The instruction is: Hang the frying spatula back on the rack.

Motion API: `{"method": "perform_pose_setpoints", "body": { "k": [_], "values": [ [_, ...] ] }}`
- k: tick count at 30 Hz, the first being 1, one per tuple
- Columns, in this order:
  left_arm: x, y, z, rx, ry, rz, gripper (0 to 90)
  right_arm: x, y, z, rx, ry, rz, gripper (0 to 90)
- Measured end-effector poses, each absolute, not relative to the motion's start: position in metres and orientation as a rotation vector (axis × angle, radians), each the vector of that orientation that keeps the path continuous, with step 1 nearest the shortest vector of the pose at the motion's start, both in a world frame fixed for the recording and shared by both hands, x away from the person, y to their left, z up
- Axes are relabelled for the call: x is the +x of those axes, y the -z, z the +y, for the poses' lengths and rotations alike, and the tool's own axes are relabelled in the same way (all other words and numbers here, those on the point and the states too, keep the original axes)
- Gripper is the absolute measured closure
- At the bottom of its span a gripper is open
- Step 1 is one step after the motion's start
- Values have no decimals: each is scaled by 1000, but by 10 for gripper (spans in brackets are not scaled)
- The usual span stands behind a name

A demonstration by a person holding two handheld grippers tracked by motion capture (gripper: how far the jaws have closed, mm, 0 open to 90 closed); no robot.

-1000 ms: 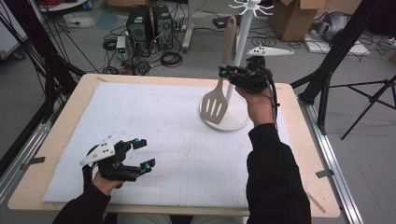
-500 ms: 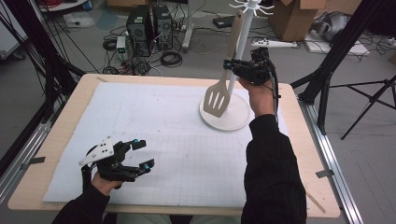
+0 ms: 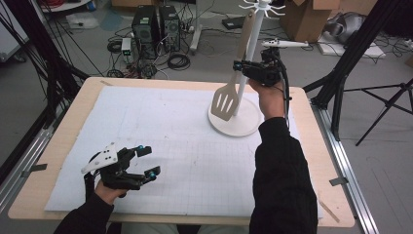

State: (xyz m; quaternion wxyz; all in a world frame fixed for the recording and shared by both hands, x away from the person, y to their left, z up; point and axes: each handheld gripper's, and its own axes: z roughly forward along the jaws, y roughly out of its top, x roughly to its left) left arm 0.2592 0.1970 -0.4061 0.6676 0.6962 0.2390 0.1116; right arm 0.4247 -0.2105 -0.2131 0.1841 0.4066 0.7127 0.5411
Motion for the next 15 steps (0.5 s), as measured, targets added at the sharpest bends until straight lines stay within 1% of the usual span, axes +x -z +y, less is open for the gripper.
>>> {"method": "perform_pose_setpoints", "body": {
  "k": [9,10,11,14,15],
  "values": [
    [260,406,199,1563,-259,553,206,422,219,-213,1149,-1519,2009,760],
    [260,406,199,1567,-265,551,205,420,220,-214,1145,-1522,2007,740],
    [260,406,200,1568,-267,552,205,417,221,-215,1144,-1533,1992,684],
    [261,407,201,1574,-273,560,206,408,225,-219,1137,-1516,1959,580],
    [261,408,202,1573,-272,565,205,403,227,-222,1132,-1512,1955,571]
  ]
}}
